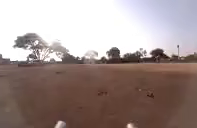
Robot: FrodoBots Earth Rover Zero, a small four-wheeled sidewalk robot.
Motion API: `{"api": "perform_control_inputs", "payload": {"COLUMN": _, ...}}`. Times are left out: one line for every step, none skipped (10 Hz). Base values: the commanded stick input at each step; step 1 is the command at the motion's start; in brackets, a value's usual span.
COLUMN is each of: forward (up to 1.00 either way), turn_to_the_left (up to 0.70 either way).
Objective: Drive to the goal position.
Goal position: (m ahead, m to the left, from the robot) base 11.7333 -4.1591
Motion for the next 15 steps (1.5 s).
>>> {"api": "perform_control_inputs", "payload": {"forward": 0.70, "turn_to_the_left": 0.00}}
{"api": "perform_control_inputs", "payload": {"forward": 0.70, "turn_to_the_left": 0.00}}
{"api": "perform_control_inputs", "payload": {"forward": 0.70, "turn_to_the_left": 0.00}}
{"api": "perform_control_inputs", "payload": {"forward": 0.70, "turn_to_the_left": 0.00}}
{"api": "perform_control_inputs", "payload": {"forward": 0.70, "turn_to_the_left": 0.00}}
{"api": "perform_control_inputs", "payload": {"forward": 0.70, "turn_to_the_left": 0.00}}
{"api": "perform_control_inputs", "payload": {"forward": 0.70, "turn_to_the_left": 0.00}}
{"api": "perform_control_inputs", "payload": {"forward": 0.70, "turn_to_the_left": 0.00}}
{"api": "perform_control_inputs", "payload": {"forward": 0.70, "turn_to_the_left": 0.00}}
{"api": "perform_control_inputs", "payload": {"forward": 0.70, "turn_to_the_left": 0.00}}
{"api": "perform_control_inputs", "payload": {"forward": 0.70, "turn_to_the_left": 0.00}}
{"api": "perform_control_inputs", "payload": {"forward": 0.70, "turn_to_the_left": 0.00}}
{"api": "perform_control_inputs", "payload": {"forward": 0.70, "turn_to_the_left": 0.00}}
{"api": "perform_control_inputs", "payload": {"forward": 0.70, "turn_to_the_left": 0.00}}
{"api": "perform_control_inputs", "payload": {"forward": 0.70, "turn_to_the_left": -0.06}}
